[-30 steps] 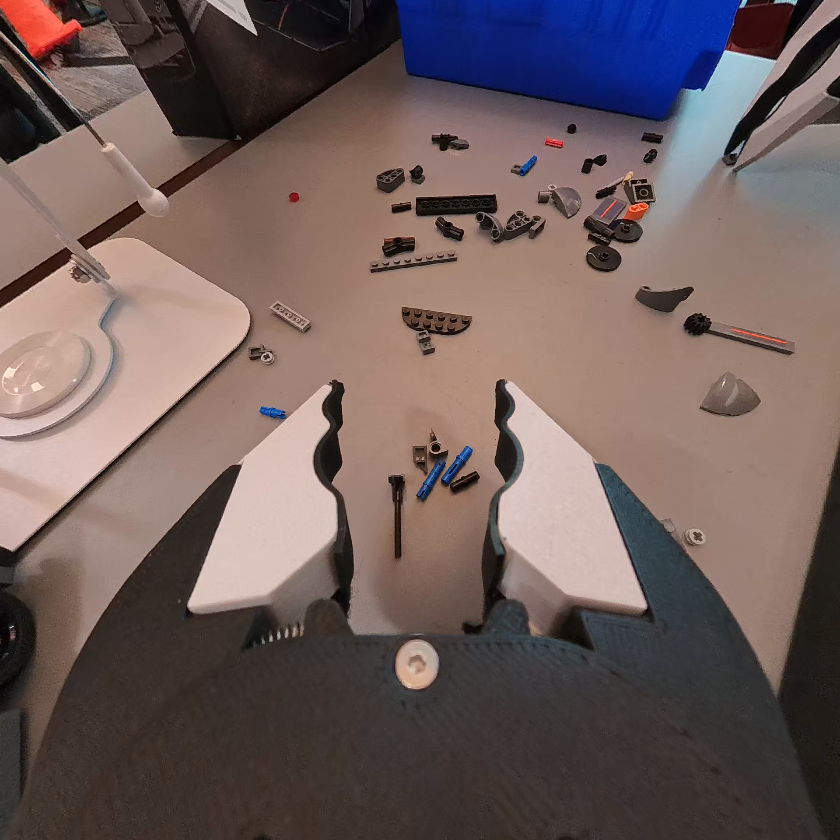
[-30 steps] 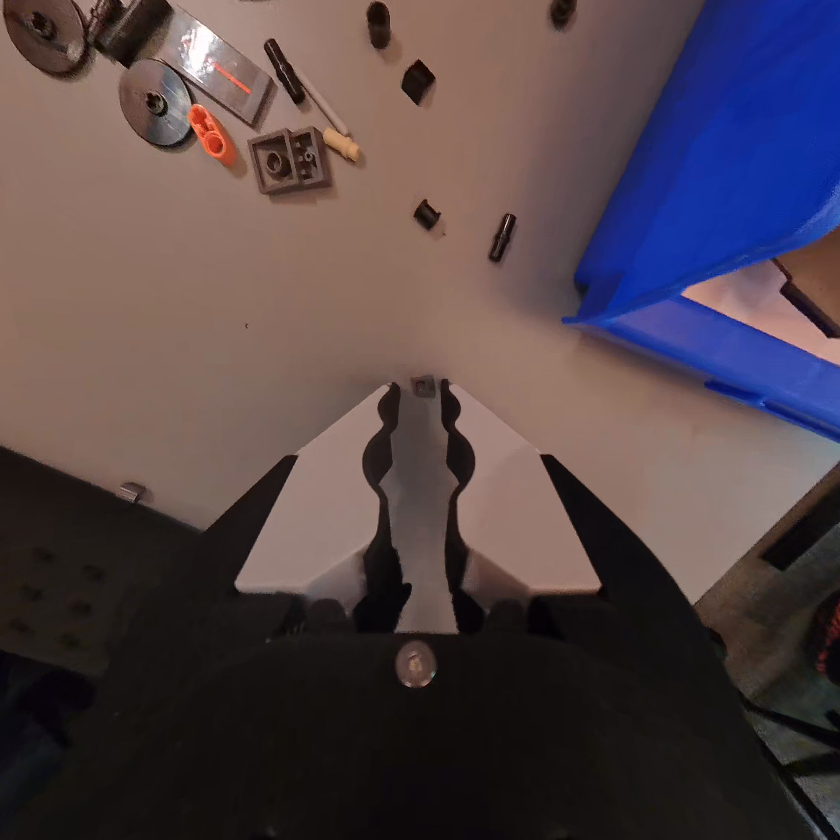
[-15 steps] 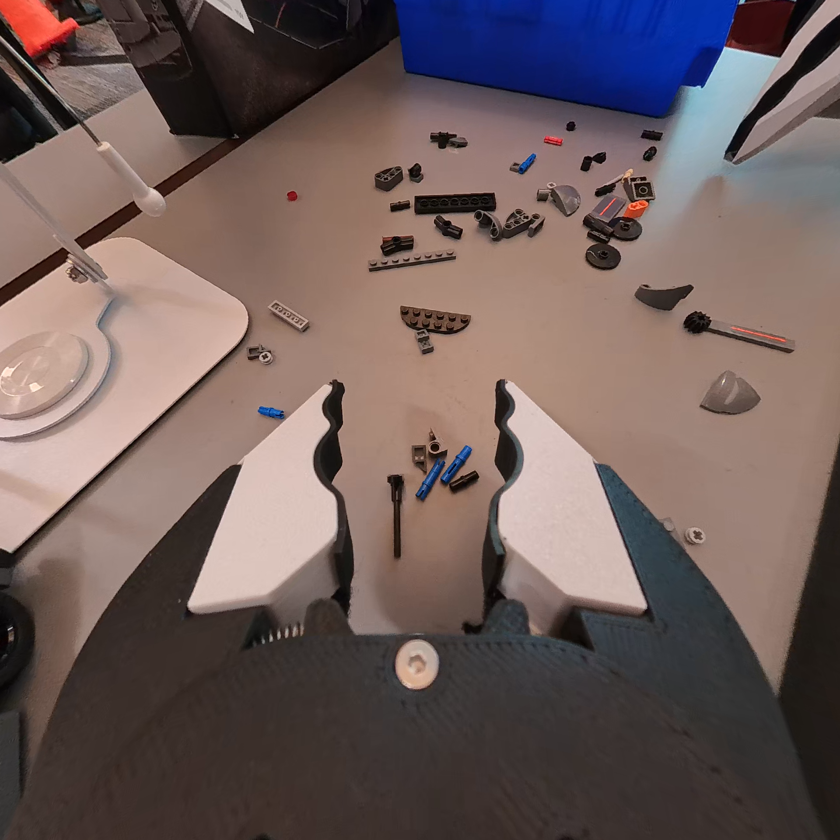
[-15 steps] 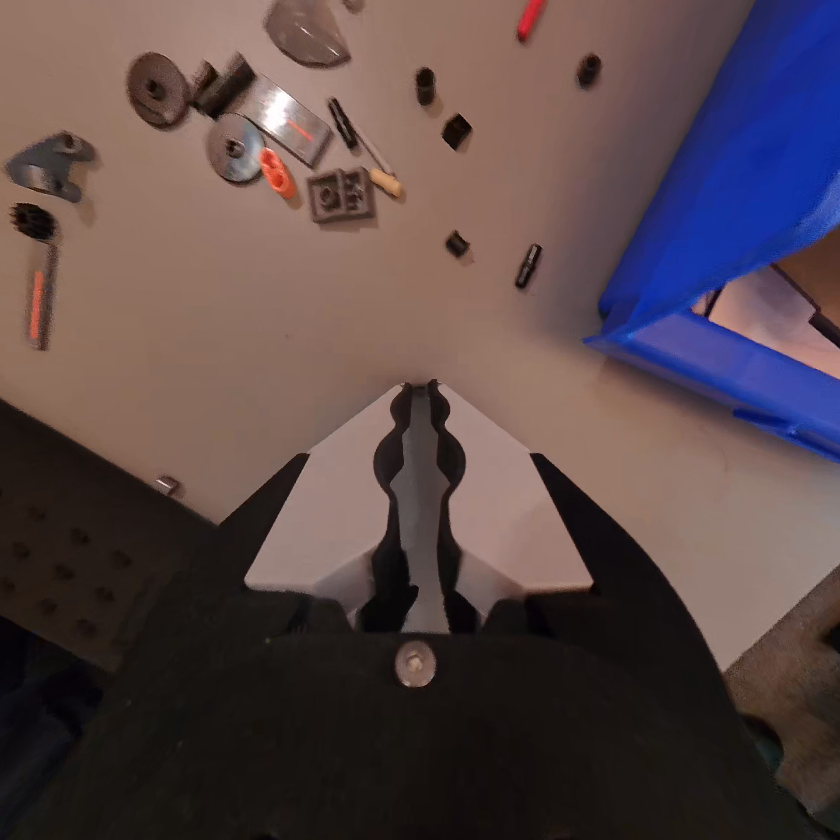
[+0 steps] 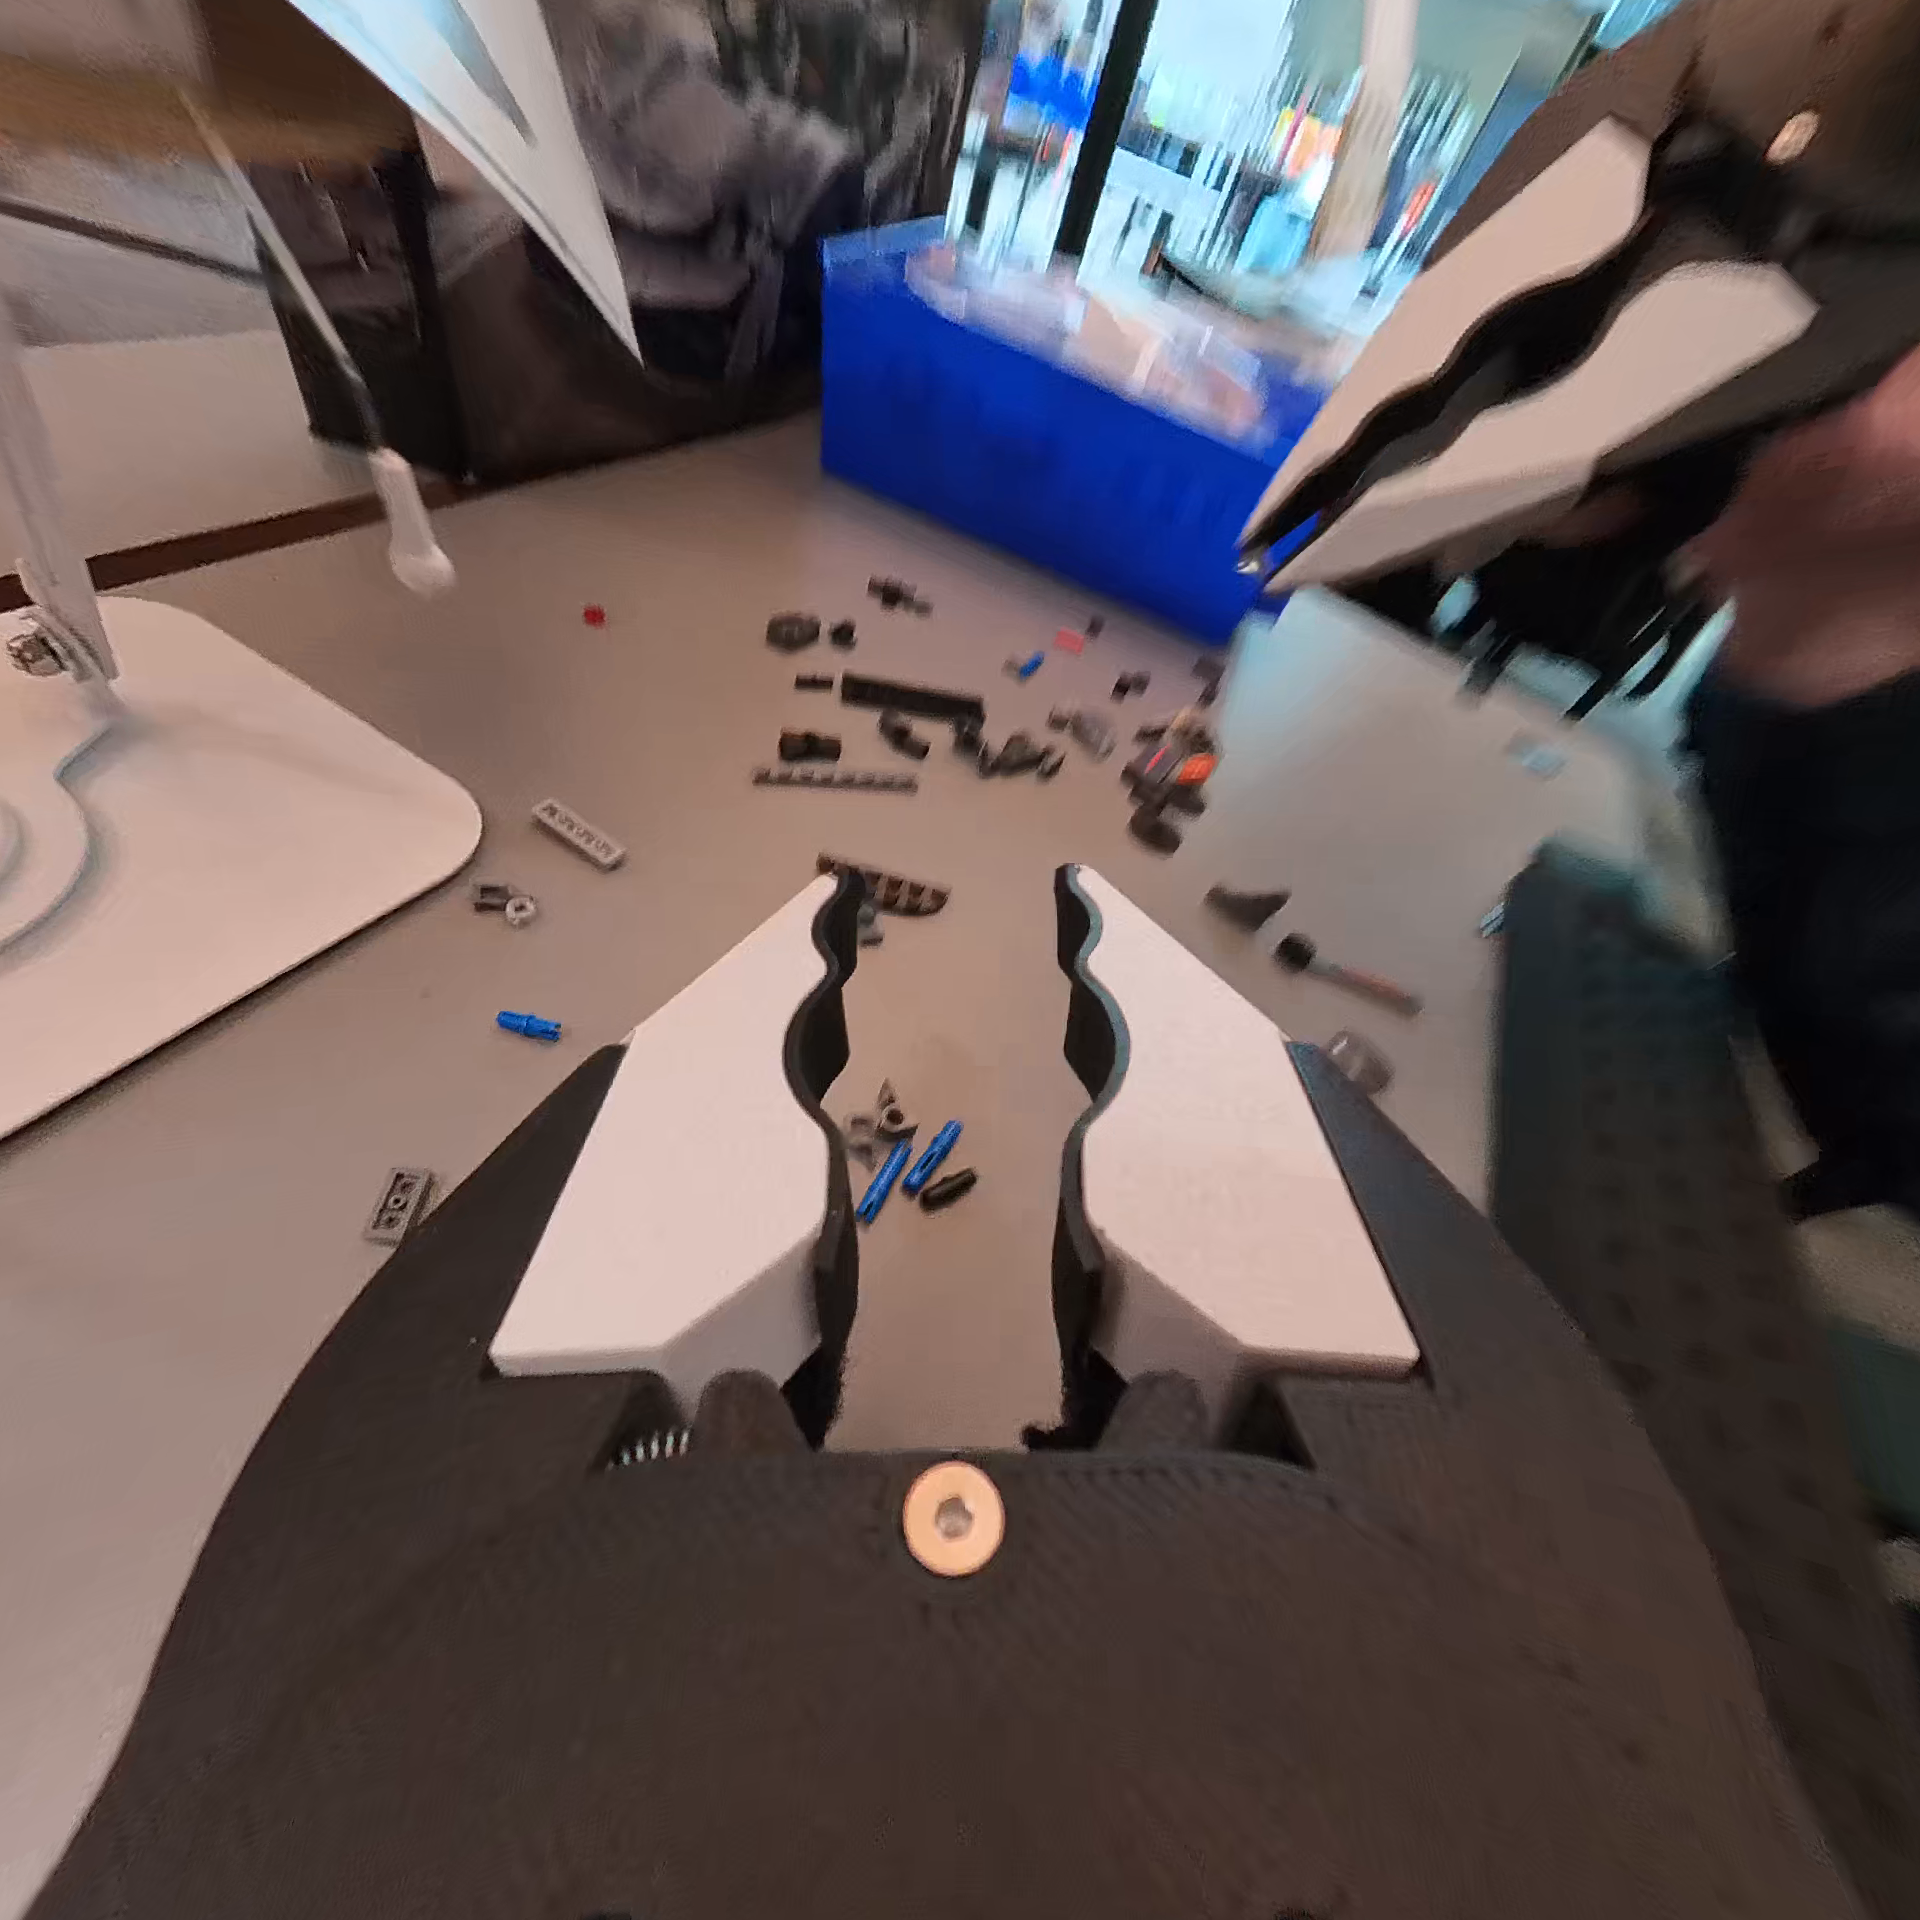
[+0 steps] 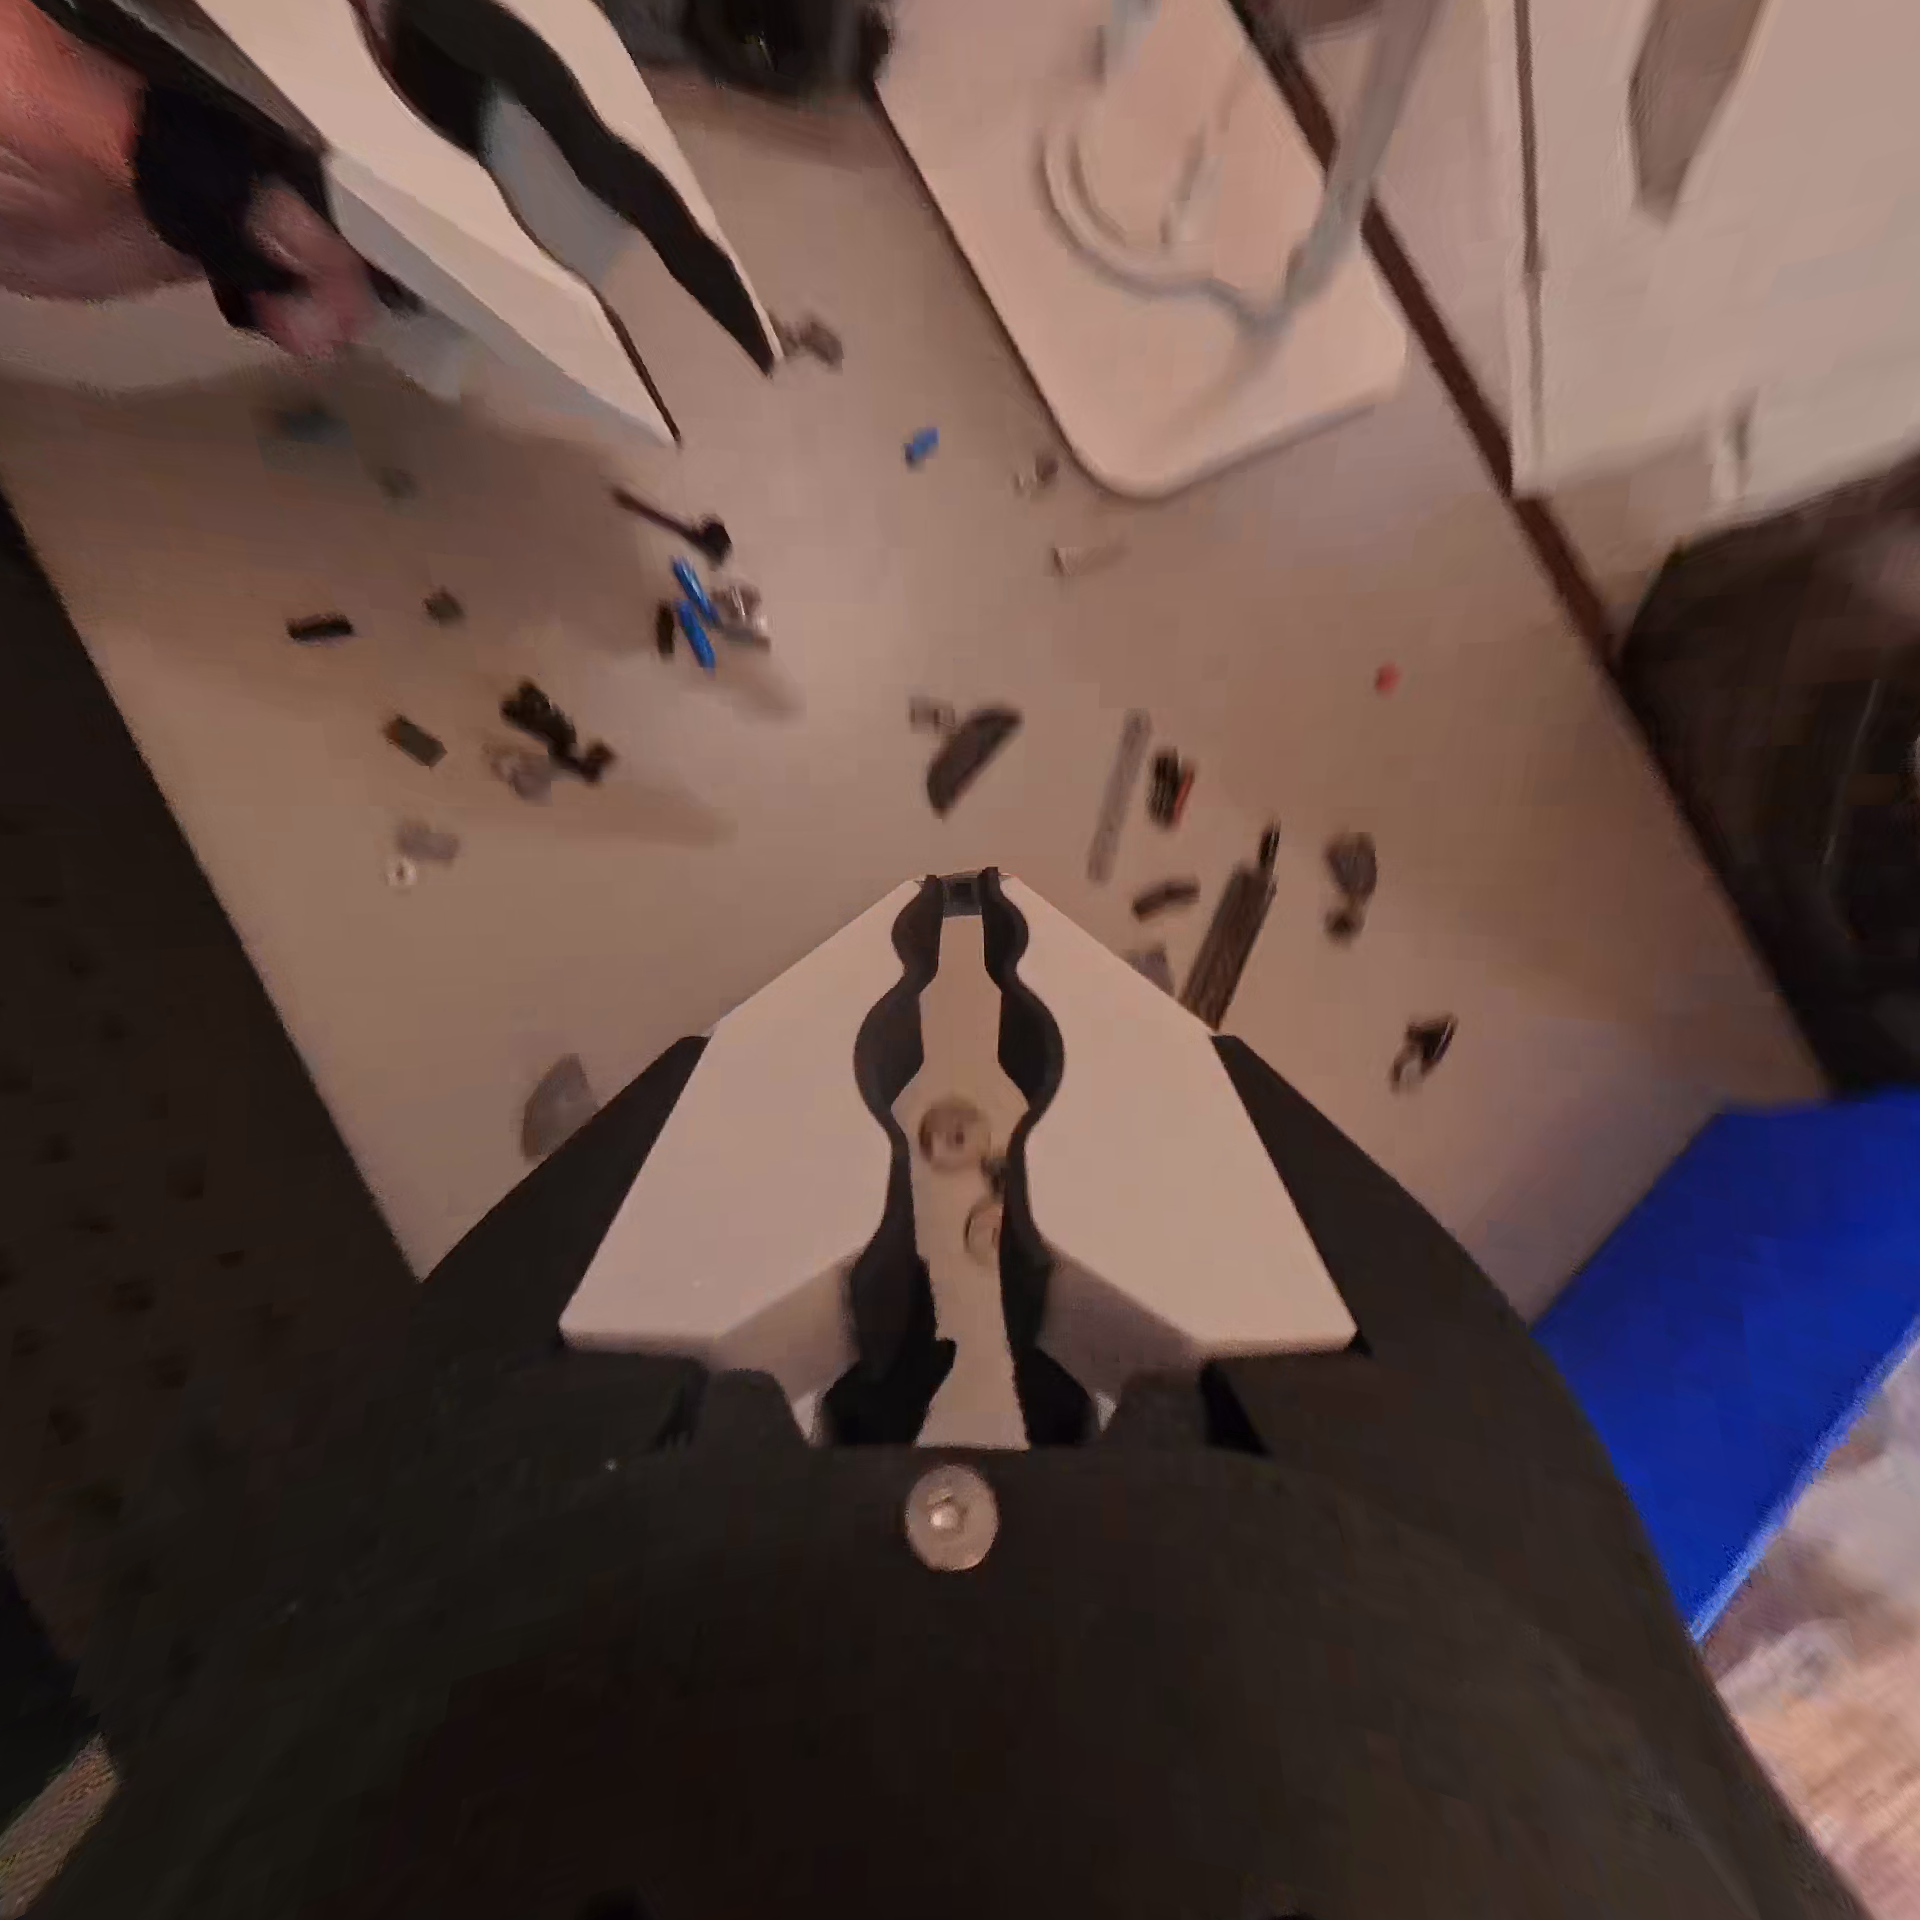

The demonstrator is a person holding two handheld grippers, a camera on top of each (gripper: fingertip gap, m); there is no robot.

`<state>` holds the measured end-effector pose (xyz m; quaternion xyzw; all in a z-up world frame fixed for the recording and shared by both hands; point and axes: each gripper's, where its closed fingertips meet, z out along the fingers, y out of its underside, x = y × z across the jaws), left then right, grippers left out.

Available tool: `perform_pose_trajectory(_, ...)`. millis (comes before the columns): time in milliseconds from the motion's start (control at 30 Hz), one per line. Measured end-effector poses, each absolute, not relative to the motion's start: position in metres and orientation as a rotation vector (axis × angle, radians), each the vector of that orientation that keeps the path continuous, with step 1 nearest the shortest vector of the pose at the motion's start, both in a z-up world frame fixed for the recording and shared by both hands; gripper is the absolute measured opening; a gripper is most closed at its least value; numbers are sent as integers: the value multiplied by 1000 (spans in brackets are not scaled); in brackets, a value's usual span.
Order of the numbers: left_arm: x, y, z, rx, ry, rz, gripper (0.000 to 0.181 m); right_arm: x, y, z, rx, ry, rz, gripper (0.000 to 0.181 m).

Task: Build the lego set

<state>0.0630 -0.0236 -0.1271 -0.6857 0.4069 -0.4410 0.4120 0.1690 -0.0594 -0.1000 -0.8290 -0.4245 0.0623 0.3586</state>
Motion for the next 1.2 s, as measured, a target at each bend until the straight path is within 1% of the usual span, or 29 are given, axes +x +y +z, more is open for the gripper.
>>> perform_pose_trajectory(167,41,-13,-96,-1642,850,-1329,35,75,-26,-68,-1874,-1247,194,6)
perform_pose_trajectory(367,19,-1,-80,-1577,664,-1572,29,12,-13,-77,-1715,-1287,422,6)
perform_pose_trajectory(500,23,-5,-79,-1568,649,-1691,28,10,-18,-77,-1599,-1215,544,6)
perform_pose_trajectory(633,32,-11,-82,-1573,656,-1776,32,19,-20,-76,-1534,-1187,562,6)
perform_pose_trajectory(800,37,-21,-82,-1560,668,-1915,31,19,-25,-77,-1479,-1175,599,6)
perform_pose_trajectory(867,37,-25,-78,-1532,666,-1977,26,18,-27,-75,-1458,-1179,588,6)
perform_pose_trajectory(967,37,-31,-75,-1496,693,-2008,10,19,-28,-76,-1446,-1178,595,5)
perform_pose_trajectory(1000,37,-32,-74,-1490,704,-2007,8,19,-28,-77,-1447,-1175,607,6)
perform_pose_trajectory(1200,37,-31,-73,-1483,746,-1907,6,19,-28,-76,-1420,-1151,653,6)
